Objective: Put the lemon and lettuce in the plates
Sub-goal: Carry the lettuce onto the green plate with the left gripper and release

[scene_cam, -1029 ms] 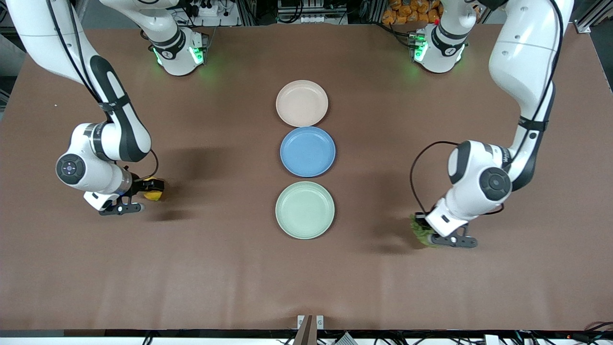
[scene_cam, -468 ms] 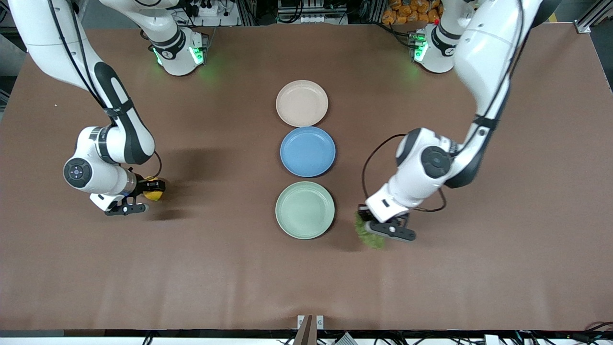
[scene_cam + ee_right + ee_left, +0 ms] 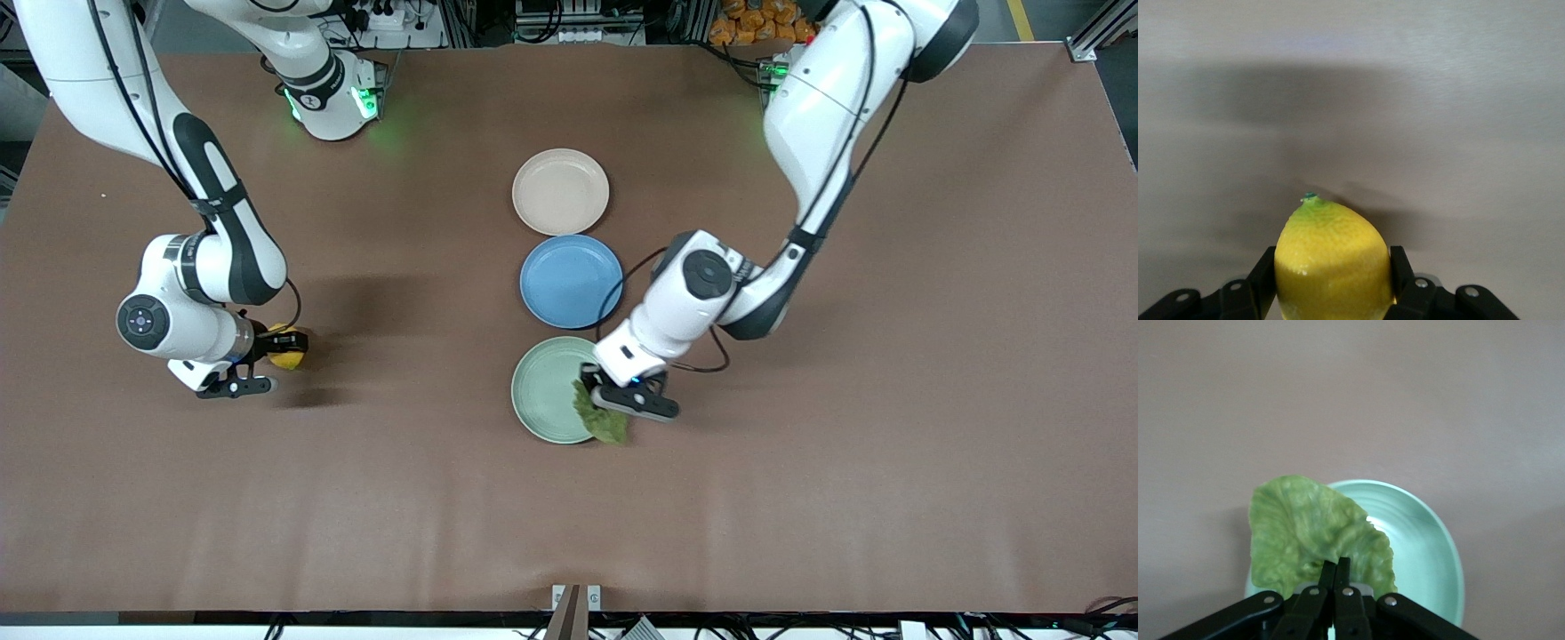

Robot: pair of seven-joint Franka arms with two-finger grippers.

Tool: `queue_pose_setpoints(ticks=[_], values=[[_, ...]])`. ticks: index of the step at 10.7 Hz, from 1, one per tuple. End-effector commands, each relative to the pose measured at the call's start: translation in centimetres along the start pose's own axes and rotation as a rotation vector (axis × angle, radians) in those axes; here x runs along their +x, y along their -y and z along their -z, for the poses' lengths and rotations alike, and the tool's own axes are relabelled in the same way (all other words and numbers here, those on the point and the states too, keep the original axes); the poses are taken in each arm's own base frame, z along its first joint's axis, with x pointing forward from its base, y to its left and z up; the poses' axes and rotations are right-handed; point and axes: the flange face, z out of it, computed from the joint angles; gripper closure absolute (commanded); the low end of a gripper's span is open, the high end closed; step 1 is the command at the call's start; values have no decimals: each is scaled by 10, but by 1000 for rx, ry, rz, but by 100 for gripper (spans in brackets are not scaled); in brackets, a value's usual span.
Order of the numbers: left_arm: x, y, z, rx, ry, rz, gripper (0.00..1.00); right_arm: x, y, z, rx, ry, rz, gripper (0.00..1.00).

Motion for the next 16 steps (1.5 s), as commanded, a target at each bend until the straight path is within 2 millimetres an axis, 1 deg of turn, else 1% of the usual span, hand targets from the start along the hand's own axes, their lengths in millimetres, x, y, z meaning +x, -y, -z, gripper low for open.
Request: queue_pose_setpoints(ticks=[1, 2, 3, 4, 5, 6, 7, 8, 9, 10, 12, 13, 14, 15, 16], values=[[-17, -35, -12, 6, -26, -7, 100, -10, 28, 34, 85, 19, -19, 100], [-26, -40, -20, 6, -13, 6, 100, -12, 39, 43, 102, 27, -13, 100], [-30, -46, -23, 4, -12, 7, 100, -16, 47, 48, 126, 38, -36, 100], [-30, -46, -22, 6, -14, 10, 100, -22, 59, 54, 135, 47, -68, 100], [-28, -42, -21, 7, -15, 19, 37, -30, 77, 61, 125, 42, -102, 100], [-26, -40, -19, 9, -18, 19, 0, -40, 97, 69, 116, 37, -136, 100], [-27, -39, -21, 16, -17, 15, 0, -47, 115, 75, 108, 33, -151, 100], [-19, -31, -14, 21, -28, 19, 0, -51, 132, 78, 101, 33, -170, 100], [-5, -20, -2, 24, -49, 37, 0, -55, 156, 80, 92, 32, -184, 100], [11, -11, 20, 28, -73, 48, 0, -58, 170, 81, 87, 33, -201, 100], [46, 22, 71, 66, -90, 85, 0, -65, 204, 78, 81, 41, -203, 100], [62, 44, 97, 103, -69, 79, 0, -71, 232, 76, 85, 39, -212, 100], [73, 60, 120, 131, -48, 42, 0, -78, 256, 74, 79, 32, -224, 100], [82, 75, 146, 160, -25, 42, 0, -85, 278, 70, 73, 23, -230, 100], [92, 95, 174, 187, -17, 66, 0, -93, 298, 67, 71, 13, -237, 100]])
